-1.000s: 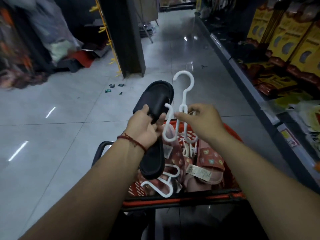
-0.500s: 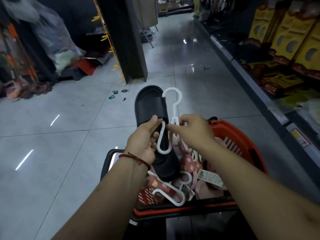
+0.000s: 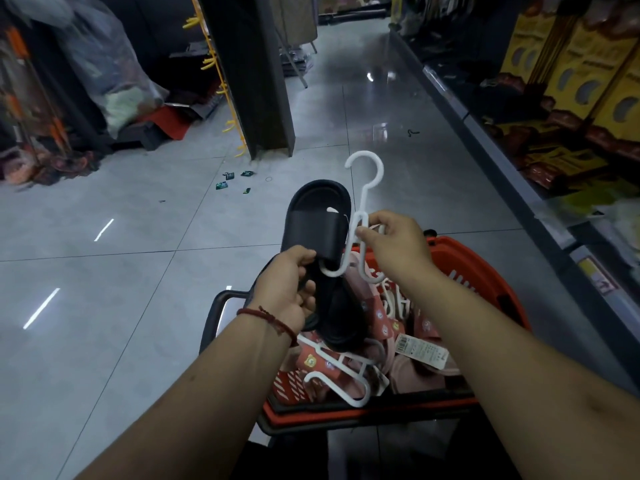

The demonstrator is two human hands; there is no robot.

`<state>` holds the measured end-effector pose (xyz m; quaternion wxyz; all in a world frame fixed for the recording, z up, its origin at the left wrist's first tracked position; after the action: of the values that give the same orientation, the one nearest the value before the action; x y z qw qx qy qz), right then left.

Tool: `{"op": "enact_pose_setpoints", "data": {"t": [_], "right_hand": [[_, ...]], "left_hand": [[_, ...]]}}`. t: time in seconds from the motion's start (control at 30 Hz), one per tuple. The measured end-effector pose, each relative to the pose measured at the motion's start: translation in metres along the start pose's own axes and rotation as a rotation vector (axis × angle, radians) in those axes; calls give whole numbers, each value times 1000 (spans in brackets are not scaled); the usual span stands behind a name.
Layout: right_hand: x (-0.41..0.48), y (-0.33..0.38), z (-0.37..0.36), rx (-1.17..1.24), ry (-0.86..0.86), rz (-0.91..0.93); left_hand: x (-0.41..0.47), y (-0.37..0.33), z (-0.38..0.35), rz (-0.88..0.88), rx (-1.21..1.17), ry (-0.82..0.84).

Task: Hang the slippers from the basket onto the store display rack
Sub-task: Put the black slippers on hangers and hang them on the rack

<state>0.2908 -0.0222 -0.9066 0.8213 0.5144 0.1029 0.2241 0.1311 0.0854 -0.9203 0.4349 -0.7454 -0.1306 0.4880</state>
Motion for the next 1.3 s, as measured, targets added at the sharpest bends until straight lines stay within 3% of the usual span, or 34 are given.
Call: {"op": "enact_pose_setpoints", "data": {"t": [0.2, 0.27, 0.4, 0.5, 0.6, 0.73, 0.9, 1.0, 1.2, 1.3], "right_hand": [[0, 3, 1, -48, -4, 32], [0, 8, 1, -72, -4, 74], [-2, 13, -1, -31, 12, 123], [-4, 19, -6, 40, 65, 164], [-9, 28, -14, 83, 174, 218], [-17, 33, -17, 130, 212, 251], [-14, 26, -15, 232, 152, 191], [-7, 6, -16, 67, 152, 106], [-35, -28, -65, -375, 549, -72], [-42, -33, -79, -418, 647, -141]], "left_hand": [[-1, -2, 15, -103, 202, -51], [-5, -17, 21, -335, 445, -93], [-29, -51, 18, -1148, 989, -329], [-28, -52, 1, -1353, 1318, -328], [-22, -48, -13, -1366, 1474, -235], [-17, -50, -16, -1327, 1601, -241], [-12, -69, 4, -1266, 1634, -385], [2, -77, 29, -1139, 1674, -443], [12, -70, 46, -1019, 1685, -421], [12, -67, 48, -1016, 1637, -412]]}}
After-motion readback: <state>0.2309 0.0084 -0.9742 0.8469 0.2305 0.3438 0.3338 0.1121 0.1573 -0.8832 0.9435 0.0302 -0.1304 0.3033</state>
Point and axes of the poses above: each hand's wrist, its own x-axis towards the middle knuckle, its own z-axis out of the back of the hand, y = z × x, the point moved 6 cm from there along x, towards the middle knuckle
